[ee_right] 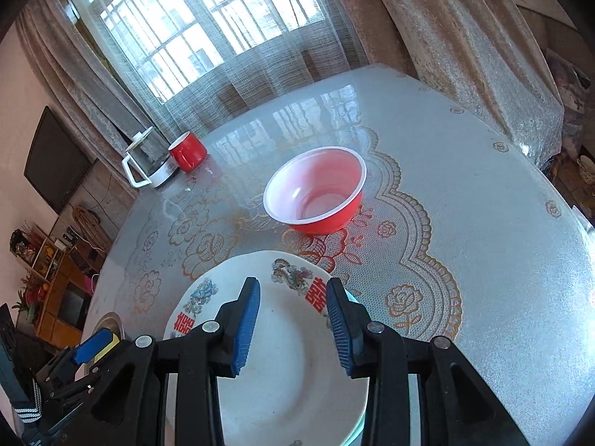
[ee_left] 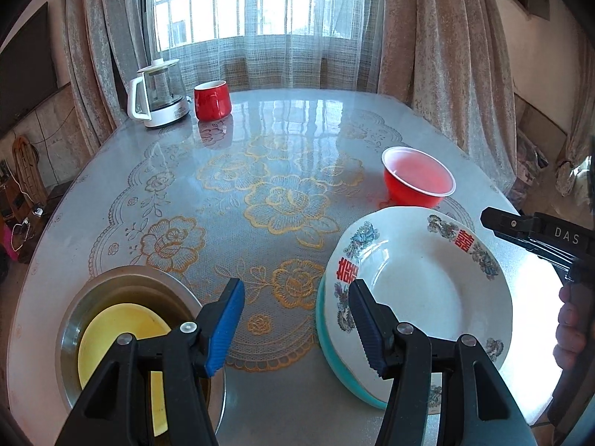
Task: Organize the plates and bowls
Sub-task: 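Move both grippers past the plate stack toward the red bowl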
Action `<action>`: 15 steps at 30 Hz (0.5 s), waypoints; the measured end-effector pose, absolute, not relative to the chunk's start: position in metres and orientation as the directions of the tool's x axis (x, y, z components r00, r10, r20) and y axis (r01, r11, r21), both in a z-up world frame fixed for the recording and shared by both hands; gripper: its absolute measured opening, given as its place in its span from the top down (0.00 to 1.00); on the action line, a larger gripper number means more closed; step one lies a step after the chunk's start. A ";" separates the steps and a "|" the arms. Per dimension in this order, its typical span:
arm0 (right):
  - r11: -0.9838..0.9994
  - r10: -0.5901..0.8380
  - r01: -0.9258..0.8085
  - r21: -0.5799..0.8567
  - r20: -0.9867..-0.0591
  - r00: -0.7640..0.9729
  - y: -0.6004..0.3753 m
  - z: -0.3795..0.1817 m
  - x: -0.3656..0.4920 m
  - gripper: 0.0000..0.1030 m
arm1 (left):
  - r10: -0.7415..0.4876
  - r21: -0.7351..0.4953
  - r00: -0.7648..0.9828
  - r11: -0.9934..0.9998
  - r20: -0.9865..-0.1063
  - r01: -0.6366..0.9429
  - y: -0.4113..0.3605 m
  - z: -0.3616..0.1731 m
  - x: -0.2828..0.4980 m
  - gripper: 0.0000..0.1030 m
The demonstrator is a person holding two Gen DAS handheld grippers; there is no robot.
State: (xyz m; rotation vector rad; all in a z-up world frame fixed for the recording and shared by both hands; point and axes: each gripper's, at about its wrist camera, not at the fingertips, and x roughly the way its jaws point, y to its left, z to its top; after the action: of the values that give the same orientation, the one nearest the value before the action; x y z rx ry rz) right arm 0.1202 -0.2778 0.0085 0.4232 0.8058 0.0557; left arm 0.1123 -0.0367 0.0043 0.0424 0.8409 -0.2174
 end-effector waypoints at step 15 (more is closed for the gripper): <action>0.871 0.146 0.241 0.428 -0.694 0.705 -0.342 0.003 0.164 0.65 | -0.345 -0.237 0.556 0.936 -0.756 0.260 -0.075 0.009 0.176 0.43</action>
State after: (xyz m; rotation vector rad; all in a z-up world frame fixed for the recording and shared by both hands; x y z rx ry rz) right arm 0.1637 -0.3420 0.0029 0.5252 0.7959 -0.0554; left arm 0.1759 -0.0746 0.0093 -0.1018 0.9136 -0.3577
